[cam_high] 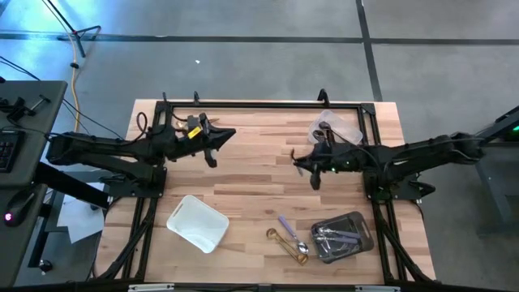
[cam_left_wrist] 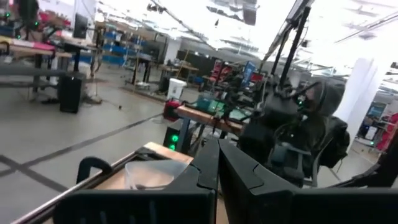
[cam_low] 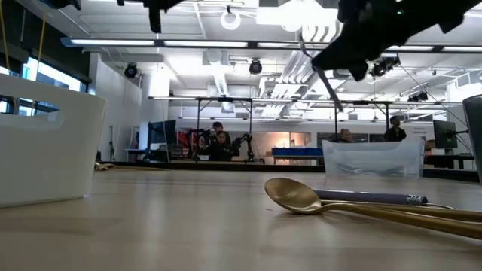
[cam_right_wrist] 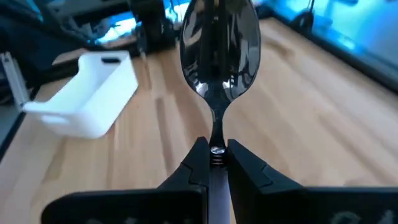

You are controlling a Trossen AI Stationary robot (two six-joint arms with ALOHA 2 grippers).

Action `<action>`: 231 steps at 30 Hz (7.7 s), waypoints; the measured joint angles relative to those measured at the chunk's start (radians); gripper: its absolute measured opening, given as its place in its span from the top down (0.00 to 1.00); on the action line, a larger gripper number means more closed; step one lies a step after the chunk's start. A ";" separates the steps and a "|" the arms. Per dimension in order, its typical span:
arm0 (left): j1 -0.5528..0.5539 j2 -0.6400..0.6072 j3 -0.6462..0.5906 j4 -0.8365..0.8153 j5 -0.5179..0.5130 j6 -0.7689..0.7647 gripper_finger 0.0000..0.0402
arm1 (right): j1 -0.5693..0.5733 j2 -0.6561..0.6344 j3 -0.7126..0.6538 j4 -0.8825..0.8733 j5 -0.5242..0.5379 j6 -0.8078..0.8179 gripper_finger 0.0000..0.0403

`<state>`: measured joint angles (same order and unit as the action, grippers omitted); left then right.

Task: Sort silverware by color (type)
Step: Put the violet spoon into the black bin

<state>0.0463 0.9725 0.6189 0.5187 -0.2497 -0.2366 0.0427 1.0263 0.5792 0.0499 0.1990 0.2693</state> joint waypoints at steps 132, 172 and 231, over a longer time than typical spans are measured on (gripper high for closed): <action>0.026 0.124 0.000 0.077 0.234 0.109 1.00 | 0.625 0.637 0.356 -0.808 -0.408 0.434 0.87; 0.050 0.124 0.000 0.077 0.211 0.109 1.00 | 0.626 0.139 0.356 -0.974 -0.289 0.615 0.62; 0.025 0.027 0.000 -0.017 0.311 0.001 1.00 | -0.117 0.238 0.323 0.312 -0.243 -0.091 0.67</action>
<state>0.0711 0.9993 0.6189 0.5014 0.0608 -0.2359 -0.0742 1.2640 0.9022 0.3623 -0.0437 0.1781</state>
